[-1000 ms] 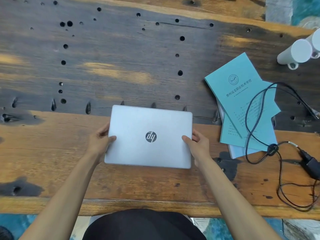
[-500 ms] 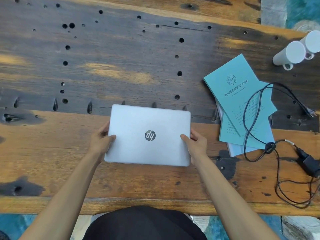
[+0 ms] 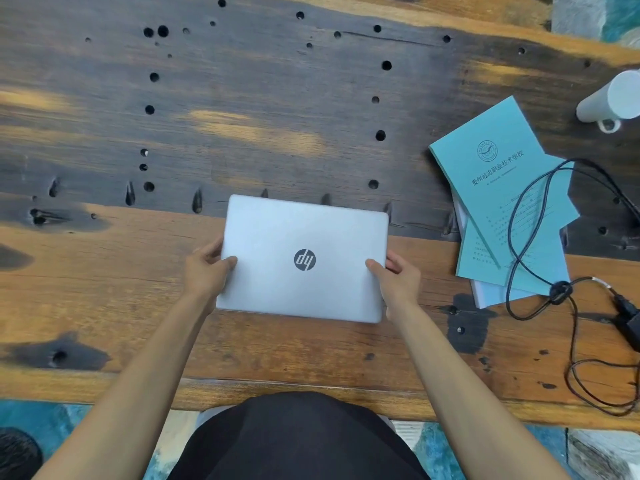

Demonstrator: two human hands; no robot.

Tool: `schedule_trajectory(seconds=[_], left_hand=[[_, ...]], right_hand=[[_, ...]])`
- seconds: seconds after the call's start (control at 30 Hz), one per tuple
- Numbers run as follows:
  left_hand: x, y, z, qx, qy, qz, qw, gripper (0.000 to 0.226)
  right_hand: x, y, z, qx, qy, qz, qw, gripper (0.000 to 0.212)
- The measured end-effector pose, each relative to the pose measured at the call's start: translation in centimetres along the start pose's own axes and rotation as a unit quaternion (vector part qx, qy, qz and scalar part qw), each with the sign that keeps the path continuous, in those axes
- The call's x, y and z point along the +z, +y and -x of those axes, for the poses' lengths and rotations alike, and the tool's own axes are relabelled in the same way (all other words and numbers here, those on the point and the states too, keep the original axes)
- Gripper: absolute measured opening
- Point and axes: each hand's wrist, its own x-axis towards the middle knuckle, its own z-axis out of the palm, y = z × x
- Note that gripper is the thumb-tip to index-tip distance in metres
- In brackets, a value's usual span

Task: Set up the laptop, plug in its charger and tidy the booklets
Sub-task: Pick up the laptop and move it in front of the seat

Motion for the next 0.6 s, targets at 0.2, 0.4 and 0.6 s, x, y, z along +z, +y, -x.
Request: schedule_trajectory(seconds=[0.2, 0.4, 0.6], left_hand=[[0.17, -0.28, 0.38, 0.001, 0.019, 0.001, 1.0, 0.054], [0.76, 0.02, 0.86, 0.008, 0.02, -0.009, 1.0, 0.051], [0.86, 0.11, 0.98, 0.008, 0.018, -0.011, 1.0, 0.052]], right_hand=[[-0.01, 0.23, -0.13, -0.001, 0.0, 0.0, 1.0, 0.04], [-0.27, 0.9, -0.02, 0.0, 0.007, 0.006, 1.0, 0.042], [-0.17, 0.54, -0.01, 0.011, 0.011, -0.007, 1.0, 0.042]])
